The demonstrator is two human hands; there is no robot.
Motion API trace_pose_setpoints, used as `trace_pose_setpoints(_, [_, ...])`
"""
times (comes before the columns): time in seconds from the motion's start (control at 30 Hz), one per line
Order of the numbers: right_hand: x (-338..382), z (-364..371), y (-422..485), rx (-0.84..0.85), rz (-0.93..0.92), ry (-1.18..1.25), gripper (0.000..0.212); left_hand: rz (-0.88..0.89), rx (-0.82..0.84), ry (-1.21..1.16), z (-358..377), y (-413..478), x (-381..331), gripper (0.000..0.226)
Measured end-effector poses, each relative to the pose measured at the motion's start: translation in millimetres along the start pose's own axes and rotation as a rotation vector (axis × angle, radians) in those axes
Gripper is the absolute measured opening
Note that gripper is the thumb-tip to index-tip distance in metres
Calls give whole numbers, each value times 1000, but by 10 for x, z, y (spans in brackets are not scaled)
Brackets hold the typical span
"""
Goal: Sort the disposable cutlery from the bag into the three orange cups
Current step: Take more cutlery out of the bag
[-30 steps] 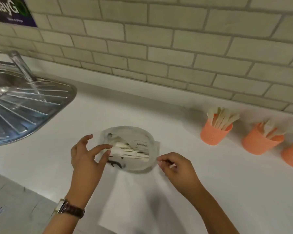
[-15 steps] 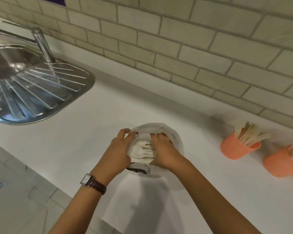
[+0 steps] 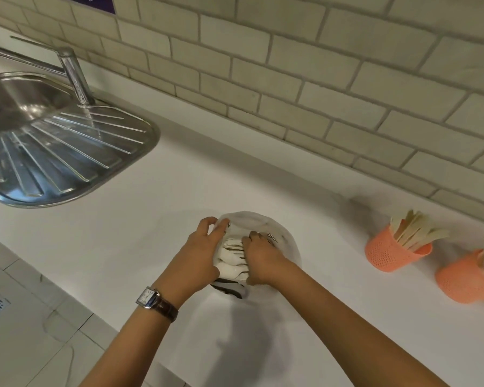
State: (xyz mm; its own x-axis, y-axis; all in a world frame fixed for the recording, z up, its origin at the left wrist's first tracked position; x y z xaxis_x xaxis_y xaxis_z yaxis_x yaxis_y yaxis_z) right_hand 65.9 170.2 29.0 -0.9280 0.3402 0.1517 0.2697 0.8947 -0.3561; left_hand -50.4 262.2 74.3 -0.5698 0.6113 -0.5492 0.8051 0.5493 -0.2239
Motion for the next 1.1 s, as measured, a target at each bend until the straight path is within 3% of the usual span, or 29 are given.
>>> trace_pose_setpoints(0.1, [-46, 35, -46, -38, -6, 44, 76, 1, 0, 1, -3, -3, 25, 94])
trace_pose_setpoints(0.27, [-86, -38, -78, -109, 50, 140, 30, -1, -11, 20, -52, -6, 75, 92])
trace_pose_setpoints(0.37, [-99, -63, -86, -148, 42, 175, 18, 4, -10, 3, -89, -10, 74, 89])
trace_pose_setpoints(0.6, [-113, -199, -321, -231, 11, 405, 15, 20, -130, -183, -213, -42, 165, 69])
trace_pose_setpoints(0.77, [-3, -402, -454, -167, -119, 654, 30, -22, -150, -251, -245, -37, 279, 57])
trace_pose_setpoints(0.87, [90, -581, -541, -246, -177, 740, 30, -16, -197, -225, -256, -35, 248, 57])
trace_pose_setpoints(1.0, [112, -689, -681, -370, -221, 799, 50, -49, -218, -207, -308, -12, 236, 59])
trace_pose_setpoints(1.1, [51, -735, -876, -457, -175, 991, 37, -84, -214, -224, -334, -6, 260, 59])
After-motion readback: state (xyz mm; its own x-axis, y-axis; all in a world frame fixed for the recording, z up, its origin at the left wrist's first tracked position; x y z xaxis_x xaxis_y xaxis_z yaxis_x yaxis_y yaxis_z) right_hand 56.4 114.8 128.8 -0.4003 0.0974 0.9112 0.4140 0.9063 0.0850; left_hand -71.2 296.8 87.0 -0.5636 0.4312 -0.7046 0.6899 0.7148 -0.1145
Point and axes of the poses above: each hand's wrist, its own y-axis towards the middle knuckle, its own z-axis out of the palm, x = y × z, the point moved 4 cm from there along y, towards the middle knuckle, and after that the axes turned 14 degrees about -z, right-handed, at the moved point
